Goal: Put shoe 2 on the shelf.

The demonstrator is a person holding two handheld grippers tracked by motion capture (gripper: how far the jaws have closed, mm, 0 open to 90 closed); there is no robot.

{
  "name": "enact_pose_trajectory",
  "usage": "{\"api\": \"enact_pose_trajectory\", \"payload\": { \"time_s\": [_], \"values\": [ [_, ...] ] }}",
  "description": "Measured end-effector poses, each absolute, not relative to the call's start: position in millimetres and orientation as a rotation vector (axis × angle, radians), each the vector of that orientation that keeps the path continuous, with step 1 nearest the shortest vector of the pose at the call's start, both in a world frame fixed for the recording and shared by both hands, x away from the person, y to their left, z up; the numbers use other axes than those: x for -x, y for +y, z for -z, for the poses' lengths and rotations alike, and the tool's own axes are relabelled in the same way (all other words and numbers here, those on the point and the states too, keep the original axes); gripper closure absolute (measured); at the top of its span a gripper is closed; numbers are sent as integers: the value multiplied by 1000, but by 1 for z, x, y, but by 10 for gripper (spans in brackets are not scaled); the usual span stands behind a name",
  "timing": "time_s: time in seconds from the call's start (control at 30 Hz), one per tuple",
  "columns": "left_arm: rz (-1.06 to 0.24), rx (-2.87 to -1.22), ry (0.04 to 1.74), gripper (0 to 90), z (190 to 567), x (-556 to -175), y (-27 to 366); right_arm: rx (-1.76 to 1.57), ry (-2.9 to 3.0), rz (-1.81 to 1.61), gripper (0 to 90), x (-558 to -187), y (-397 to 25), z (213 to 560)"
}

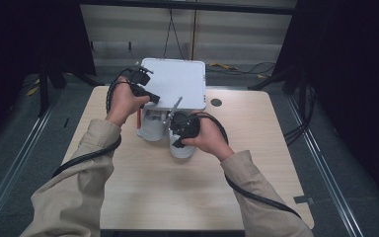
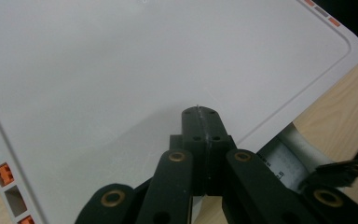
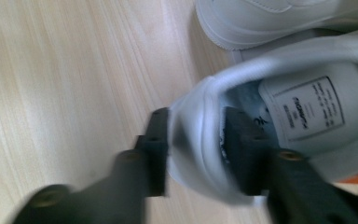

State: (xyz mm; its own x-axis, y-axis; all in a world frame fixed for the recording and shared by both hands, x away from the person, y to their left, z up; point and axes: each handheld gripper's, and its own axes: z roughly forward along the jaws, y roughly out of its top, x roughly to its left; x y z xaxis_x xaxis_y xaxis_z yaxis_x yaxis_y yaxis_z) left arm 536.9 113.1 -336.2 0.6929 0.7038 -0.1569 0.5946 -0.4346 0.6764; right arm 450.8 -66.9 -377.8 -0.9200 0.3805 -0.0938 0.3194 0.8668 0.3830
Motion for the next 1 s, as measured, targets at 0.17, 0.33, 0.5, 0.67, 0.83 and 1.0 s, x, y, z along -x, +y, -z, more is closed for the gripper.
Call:
{"api": "enact_pose_trajectory", "payload": {
  "time_s": [0.17, 0.33, 0.5, 0.67, 0.83, 1.0],
  "values": [
    [-202, -2181, 994, 900, 335, -537, 111, -488, 2855, -625, 545, -428, -68, 356],
    [-207, -2175, 996, 900, 335, -536, 111, -449, 2902, -575, 796, -411, -65, 354],
    [-201, -2167, 993, 900, 336, -536, 113, -490, 2960, -457, 890, -417, -66, 380],
    [-197, -2168, 989, 900, 336, -536, 113, -618, 2902, -492, 900, -438, -80, 396],
    [-189, -2158, 990, 900, 337, -536, 114, -610, 2835, -522, 900, -447, -77, 392],
    [-182, -2149, 984, 900, 338, -536, 116, -636, 2815, -550, 900, -462, -73, 394]
  ]
}}
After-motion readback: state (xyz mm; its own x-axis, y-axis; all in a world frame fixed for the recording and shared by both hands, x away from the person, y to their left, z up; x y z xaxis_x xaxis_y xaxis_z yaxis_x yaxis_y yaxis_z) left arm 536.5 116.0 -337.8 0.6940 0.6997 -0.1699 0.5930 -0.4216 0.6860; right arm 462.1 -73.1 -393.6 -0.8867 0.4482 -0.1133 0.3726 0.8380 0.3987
